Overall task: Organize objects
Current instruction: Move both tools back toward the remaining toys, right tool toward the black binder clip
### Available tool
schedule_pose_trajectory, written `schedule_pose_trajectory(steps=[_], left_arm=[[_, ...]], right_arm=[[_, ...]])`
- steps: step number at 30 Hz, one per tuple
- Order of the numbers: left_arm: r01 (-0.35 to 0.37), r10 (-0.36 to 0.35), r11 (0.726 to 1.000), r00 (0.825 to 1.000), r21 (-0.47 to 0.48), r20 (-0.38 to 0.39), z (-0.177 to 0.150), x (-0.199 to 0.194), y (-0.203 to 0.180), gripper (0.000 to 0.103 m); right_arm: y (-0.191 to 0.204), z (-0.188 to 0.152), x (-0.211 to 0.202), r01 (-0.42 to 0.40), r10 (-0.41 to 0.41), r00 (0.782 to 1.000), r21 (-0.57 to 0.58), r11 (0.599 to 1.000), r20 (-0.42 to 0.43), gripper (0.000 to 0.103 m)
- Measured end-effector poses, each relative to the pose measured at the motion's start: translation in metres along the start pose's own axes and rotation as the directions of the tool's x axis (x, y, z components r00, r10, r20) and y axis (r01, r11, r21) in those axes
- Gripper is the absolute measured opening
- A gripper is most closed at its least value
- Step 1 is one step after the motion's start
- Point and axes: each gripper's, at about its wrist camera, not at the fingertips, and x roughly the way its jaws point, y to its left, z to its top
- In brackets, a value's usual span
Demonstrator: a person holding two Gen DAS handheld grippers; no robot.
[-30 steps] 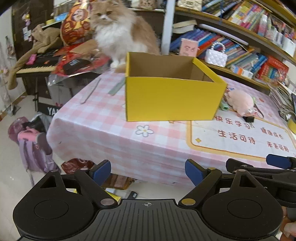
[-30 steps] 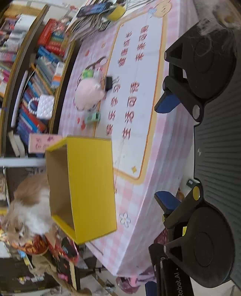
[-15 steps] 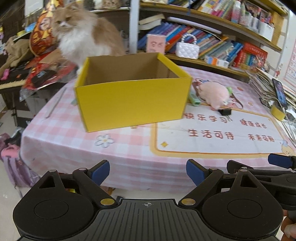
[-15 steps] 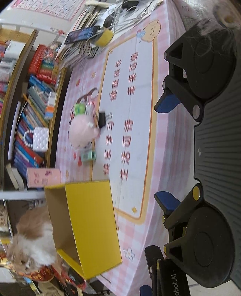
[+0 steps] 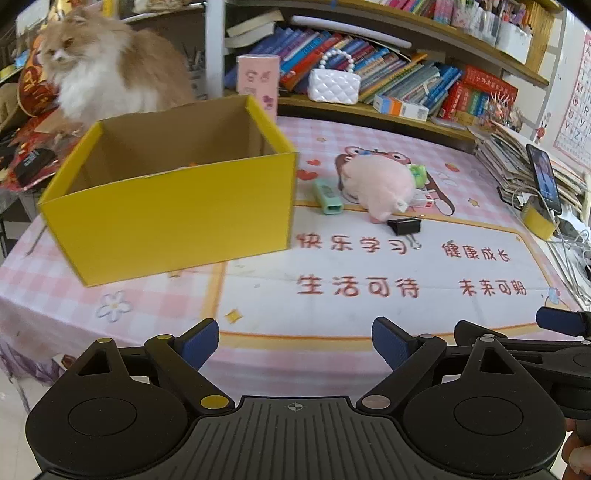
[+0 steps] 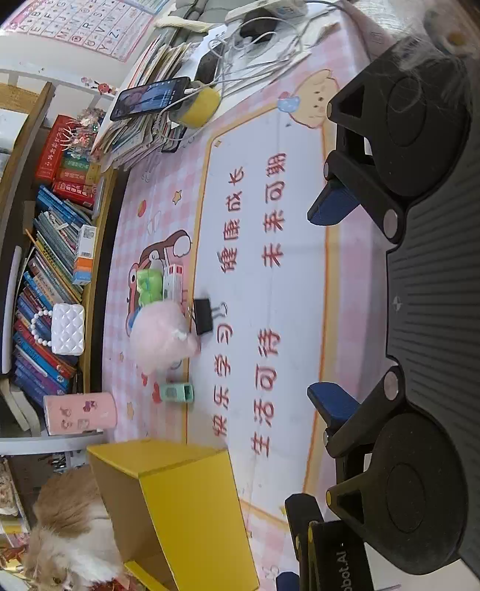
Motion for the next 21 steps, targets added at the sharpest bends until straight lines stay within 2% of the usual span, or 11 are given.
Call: schedule_pose_trajectory(steps=[8, 15, 20, 21], left_arm=[[-0.024, 0.024, 1.0, 1.0, -0.015, -0.016, 0.021, 0.028, -0.036, 0.092], [-0.066, 0.066, 0.998, 0.998, -0.021, -0.003, 0.043, 0.045, -0.063, 0.092], [-0.09, 0.09, 0.995, 0.996, -0.035, 0.012, 0.058, 0.055, -0.076, 0.092], [-0.093, 0.093, 0.995, 0.996, -0.041, 0.014, 0.062, 0.057, -0.078, 0.092]], right_arm=[[-0.04, 0.026, 0.033, -0.021, 0.021, 1.0, -0.007, 1.0, -0.023, 0.092], [-0.069, 0.05, 0.058, -0.073, 0.073, 0.997, -0.003, 0.997, -0.007, 0.092], [-0.084, 0.066, 0.075, -0.122, 0.122, 0.992, -0.006, 0.992, 0.013, 0.087], [-0.086, 0.069, 0.078, -0.135, 0.135, 0.991, -0.008, 0.991, 0.021, 0.082]])
